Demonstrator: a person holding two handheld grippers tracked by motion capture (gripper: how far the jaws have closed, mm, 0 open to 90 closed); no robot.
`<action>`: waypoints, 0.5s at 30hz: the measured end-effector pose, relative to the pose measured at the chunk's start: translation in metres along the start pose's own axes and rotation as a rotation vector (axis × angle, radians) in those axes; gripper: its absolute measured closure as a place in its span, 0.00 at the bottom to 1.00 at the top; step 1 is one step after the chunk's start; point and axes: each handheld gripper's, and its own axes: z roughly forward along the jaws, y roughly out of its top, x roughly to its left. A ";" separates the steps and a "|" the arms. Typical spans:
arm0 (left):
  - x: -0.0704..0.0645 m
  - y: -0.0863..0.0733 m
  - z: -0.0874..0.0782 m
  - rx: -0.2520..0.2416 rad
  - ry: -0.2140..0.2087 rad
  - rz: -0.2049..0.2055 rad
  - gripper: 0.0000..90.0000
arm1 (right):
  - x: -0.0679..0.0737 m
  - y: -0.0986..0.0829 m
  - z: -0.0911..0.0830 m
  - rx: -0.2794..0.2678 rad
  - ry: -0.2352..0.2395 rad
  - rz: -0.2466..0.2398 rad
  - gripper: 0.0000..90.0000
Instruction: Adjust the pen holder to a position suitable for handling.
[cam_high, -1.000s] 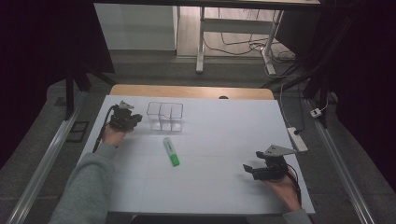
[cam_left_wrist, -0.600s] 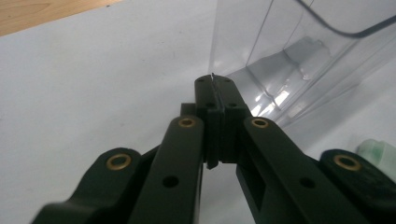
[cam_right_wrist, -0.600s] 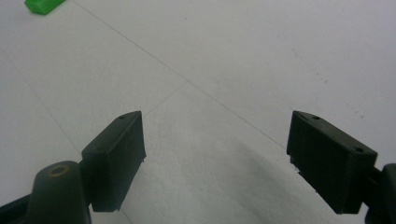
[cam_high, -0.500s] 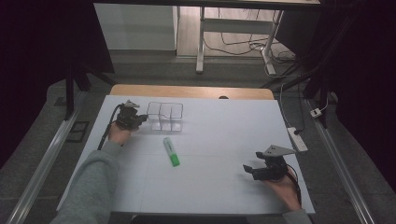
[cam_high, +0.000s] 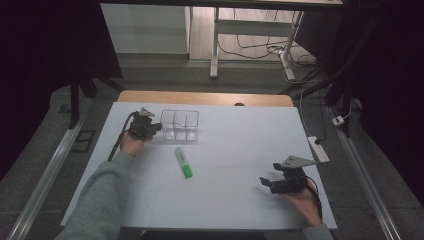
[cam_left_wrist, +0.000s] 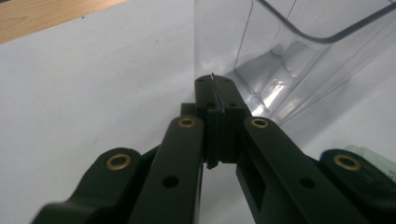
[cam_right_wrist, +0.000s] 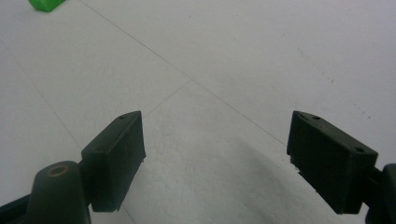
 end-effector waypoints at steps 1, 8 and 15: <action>-0.001 0.001 0.000 0.002 0.000 0.009 0.99 | 0.000 0.000 0.000 0.001 0.000 -0.001 0.21; -0.009 0.006 0.005 0.006 -0.013 0.032 0.99 | 0.000 0.000 0.001 0.002 0.002 -0.004 0.21; -0.022 0.011 0.013 0.012 -0.027 0.051 0.99 | 0.000 0.000 0.001 0.009 0.002 -0.004 0.21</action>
